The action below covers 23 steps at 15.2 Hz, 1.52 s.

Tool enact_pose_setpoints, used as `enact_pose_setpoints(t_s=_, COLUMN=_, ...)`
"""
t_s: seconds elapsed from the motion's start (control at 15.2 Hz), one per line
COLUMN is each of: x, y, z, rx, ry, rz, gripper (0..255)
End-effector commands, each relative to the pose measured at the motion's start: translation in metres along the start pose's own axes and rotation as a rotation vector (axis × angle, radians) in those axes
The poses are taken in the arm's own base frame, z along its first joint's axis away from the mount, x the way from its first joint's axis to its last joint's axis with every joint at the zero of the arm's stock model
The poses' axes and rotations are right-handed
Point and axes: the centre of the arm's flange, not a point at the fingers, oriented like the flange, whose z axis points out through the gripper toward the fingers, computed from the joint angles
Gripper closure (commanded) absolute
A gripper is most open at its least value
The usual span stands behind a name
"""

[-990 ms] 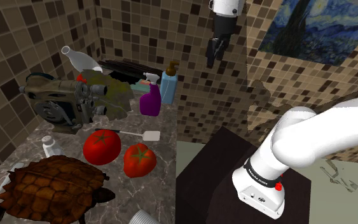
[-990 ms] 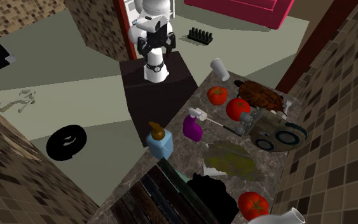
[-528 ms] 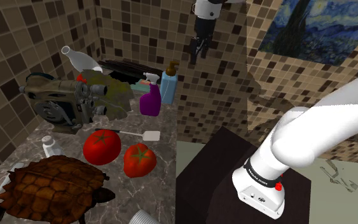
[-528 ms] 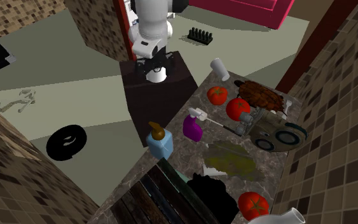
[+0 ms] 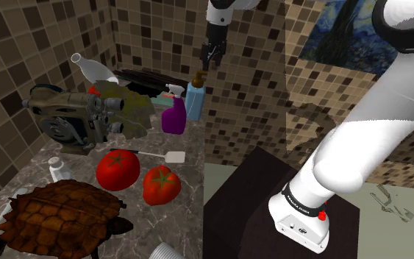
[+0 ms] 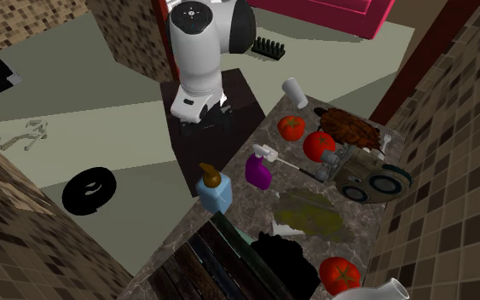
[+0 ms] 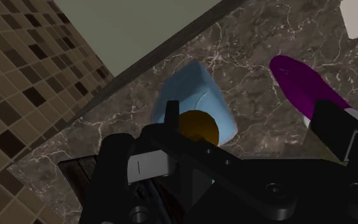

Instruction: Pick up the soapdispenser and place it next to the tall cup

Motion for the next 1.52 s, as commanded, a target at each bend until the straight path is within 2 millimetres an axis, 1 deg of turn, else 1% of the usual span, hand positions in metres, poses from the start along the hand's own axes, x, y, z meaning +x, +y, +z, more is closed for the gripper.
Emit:
enact_pose_setpoints(t_s=0.0, x=0.024, y=0.010, z=0.006, rx=0.009, ry=0.002, rz=0.001, gripper=0)
enact_pose_setpoints(t_s=0.33, x=0.080, y=0.035, z=0.023, rx=0.030, ry=0.008, rz=0.004, gripper=0)
enact_pose_setpoints(t_s=0.86, x=0.080, y=0.034, z=0.063, rx=0.030, ry=0.008, rz=0.004, gripper=0)
enact_pose_setpoints(t_s=1.32, x=0.080, y=0.034, z=0.063, rx=0.030, ry=0.008, rz=0.004, gripper=0)
enact_pose_setpoints(t_s=1.39, x=0.080, y=0.034, z=0.063, rx=0.030, ry=0.008, rz=0.004, gripper=255)
enact_pose_setpoints(t_s=1.45, x=0.080, y=0.034, z=0.063, rx=0.030, ry=0.008, rz=0.004, gripper=255)
